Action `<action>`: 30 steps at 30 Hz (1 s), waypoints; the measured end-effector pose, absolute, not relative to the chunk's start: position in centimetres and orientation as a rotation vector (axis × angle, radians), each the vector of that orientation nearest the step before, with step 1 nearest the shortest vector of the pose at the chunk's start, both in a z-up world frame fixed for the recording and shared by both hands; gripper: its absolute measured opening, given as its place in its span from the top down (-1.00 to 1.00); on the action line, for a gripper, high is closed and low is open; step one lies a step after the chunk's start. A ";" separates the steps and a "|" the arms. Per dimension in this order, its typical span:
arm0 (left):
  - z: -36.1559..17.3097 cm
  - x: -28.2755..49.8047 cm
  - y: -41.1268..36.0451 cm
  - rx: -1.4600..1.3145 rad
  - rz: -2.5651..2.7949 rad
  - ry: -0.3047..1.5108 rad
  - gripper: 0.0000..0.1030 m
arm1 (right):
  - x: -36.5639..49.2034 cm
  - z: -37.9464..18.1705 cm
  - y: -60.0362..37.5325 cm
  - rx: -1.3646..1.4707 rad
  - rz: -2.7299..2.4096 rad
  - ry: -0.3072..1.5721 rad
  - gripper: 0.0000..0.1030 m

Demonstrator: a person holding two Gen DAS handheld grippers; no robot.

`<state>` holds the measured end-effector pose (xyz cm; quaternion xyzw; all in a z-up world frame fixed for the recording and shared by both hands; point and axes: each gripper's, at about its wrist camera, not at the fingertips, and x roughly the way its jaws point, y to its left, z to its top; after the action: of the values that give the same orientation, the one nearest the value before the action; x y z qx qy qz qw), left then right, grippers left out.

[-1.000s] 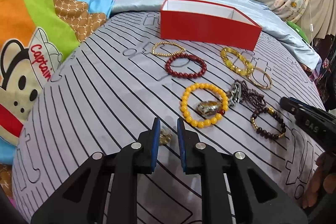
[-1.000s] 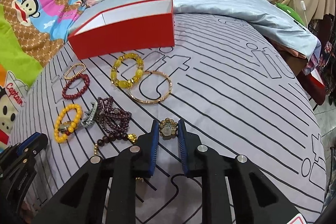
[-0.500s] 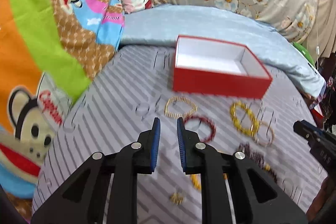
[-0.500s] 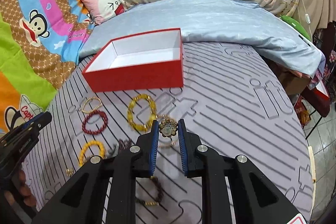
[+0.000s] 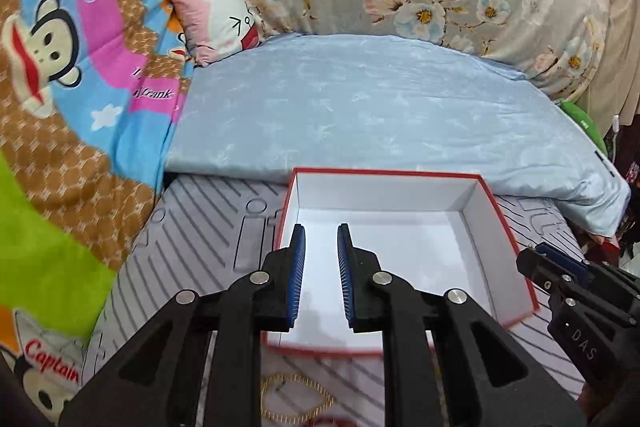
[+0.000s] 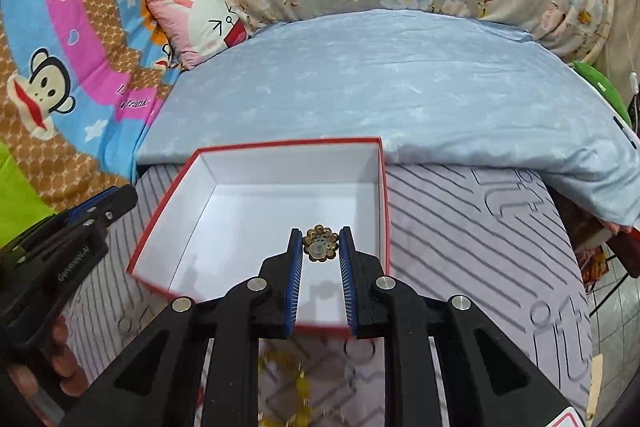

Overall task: Organize jewelry
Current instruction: 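Carry the gold flower ring into the red box and open the right gripper, then move both grippers back from the red box toward the jewelry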

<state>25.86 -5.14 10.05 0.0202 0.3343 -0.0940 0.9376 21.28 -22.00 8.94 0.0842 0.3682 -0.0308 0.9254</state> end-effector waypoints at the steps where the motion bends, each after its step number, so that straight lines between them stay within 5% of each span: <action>1: 9.7 27.0 -5.8 0.050 -0.195 0.685 0.68 | 22.3 8.8 -22.2 0.173 -0.063 0.758 0.66; 23: 5.5 34.3 -9.7 0.081 -0.218 0.741 0.69 | 30.0 5.3 -23.3 0.153 -0.089 0.820 0.65; 27: 5.4 34.3 -9.7 0.082 -0.212 0.732 0.68 | 29.8 5.6 -23.3 0.131 -0.116 0.798 0.19; 30: 5.7 34.3 -9.8 0.084 -0.204 0.717 0.56 | 29.4 6.2 -23.2 0.129 -0.116 0.778 0.15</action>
<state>34.29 -9.75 5.74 0.0412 0.3500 -0.0994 0.9306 29.44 -23.23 6.17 0.0628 0.3789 -0.0564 0.9216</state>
